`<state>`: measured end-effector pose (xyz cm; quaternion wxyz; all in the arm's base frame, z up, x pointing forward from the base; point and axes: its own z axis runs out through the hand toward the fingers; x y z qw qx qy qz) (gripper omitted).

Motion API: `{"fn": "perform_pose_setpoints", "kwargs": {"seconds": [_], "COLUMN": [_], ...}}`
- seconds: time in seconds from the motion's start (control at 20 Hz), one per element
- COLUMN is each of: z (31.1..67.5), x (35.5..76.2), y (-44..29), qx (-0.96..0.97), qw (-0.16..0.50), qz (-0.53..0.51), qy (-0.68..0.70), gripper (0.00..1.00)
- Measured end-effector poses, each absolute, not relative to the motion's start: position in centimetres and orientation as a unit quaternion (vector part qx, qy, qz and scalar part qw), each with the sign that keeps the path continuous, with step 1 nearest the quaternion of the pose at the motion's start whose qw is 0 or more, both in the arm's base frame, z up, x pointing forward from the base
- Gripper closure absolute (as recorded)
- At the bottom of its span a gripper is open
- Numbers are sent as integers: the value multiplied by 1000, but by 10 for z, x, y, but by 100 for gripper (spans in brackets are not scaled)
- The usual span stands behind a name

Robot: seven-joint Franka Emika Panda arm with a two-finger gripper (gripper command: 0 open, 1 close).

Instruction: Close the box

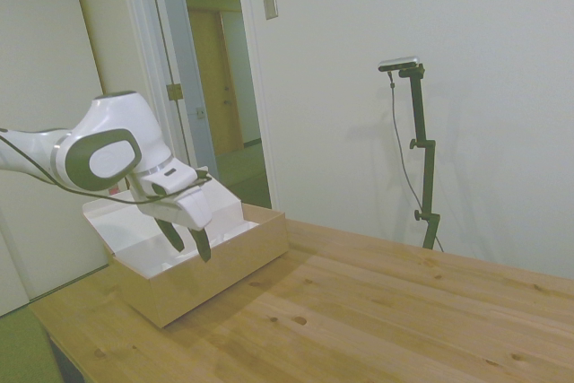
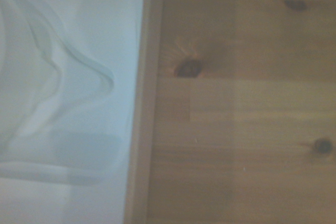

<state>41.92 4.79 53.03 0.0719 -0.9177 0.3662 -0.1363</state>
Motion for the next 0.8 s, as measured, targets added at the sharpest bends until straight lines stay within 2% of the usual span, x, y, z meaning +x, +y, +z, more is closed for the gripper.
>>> {"fn": "perform_pose_setpoints", "kwargs": {"seconds": [0.3, 0.8], "z": [596, 644], "x": [418, 395], "y": [108, 220], "qx": [-934, -962], "qw": [103, 96], "qz": [-185, -223], "qy": [286, 121], "gripper": [0, 0]}}
